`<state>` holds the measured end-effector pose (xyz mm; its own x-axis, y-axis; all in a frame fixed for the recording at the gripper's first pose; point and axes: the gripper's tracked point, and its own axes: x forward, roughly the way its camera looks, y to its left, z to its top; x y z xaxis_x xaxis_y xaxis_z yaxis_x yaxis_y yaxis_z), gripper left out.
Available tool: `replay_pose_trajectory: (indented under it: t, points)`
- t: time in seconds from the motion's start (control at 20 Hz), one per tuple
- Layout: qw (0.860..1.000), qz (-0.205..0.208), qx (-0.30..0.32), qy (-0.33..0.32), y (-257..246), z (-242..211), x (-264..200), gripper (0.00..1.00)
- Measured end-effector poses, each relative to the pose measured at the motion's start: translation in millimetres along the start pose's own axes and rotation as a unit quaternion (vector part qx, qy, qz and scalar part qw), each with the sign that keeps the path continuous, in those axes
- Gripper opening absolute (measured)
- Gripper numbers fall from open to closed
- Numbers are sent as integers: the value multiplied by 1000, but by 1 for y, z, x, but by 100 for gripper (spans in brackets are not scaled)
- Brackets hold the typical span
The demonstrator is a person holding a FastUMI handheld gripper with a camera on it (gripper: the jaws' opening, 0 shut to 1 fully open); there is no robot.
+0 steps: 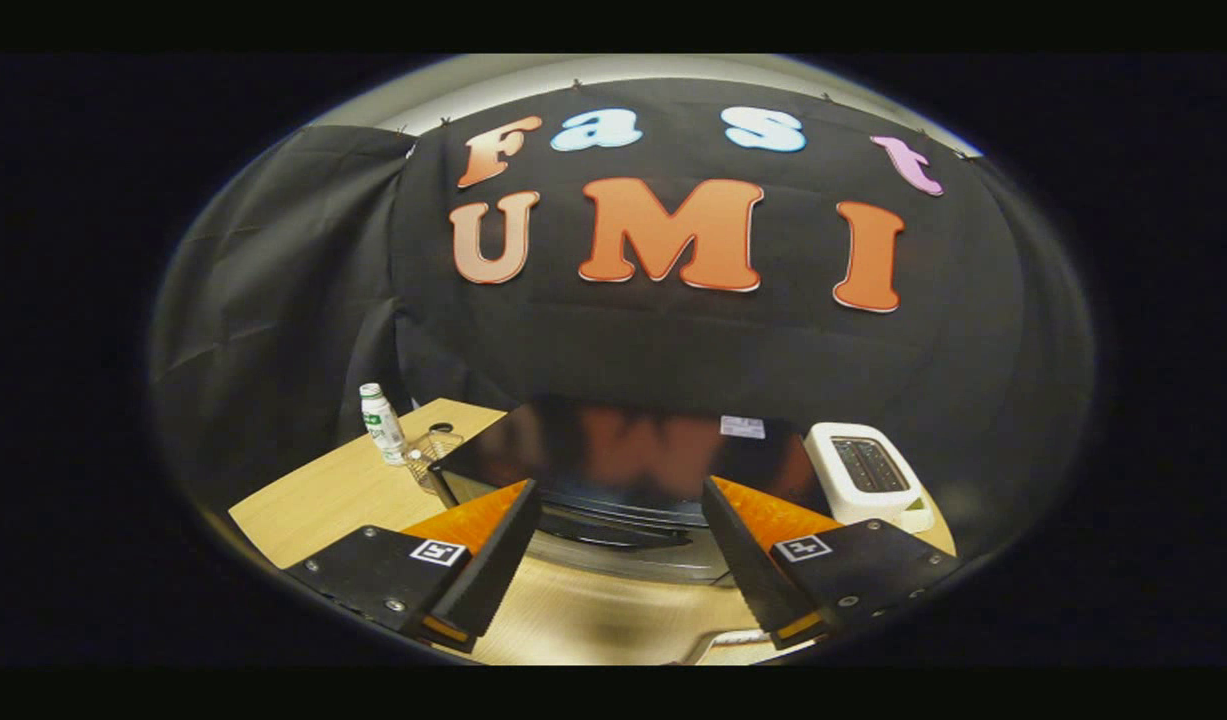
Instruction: Open the toaster oven, put the food inside, and close the toaster oven door.
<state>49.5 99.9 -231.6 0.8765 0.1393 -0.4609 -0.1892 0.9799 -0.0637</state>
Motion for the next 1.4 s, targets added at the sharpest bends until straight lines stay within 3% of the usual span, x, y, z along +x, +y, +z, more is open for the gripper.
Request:
replay_pose_trajectory:
  t: [0.4,0.7,0.9,1.2,1.4]
  points:
    - [998,-39,44,27,0,-33,37,96]
    - [998,-60,35,-4,0,-32,34,95]
    - [997,-56,43,-14,10,-40,19,85]
    - [999,-38,38,9,19,-56,-4,85]
    - [999,-6,37,39,33,-78,-24,85]
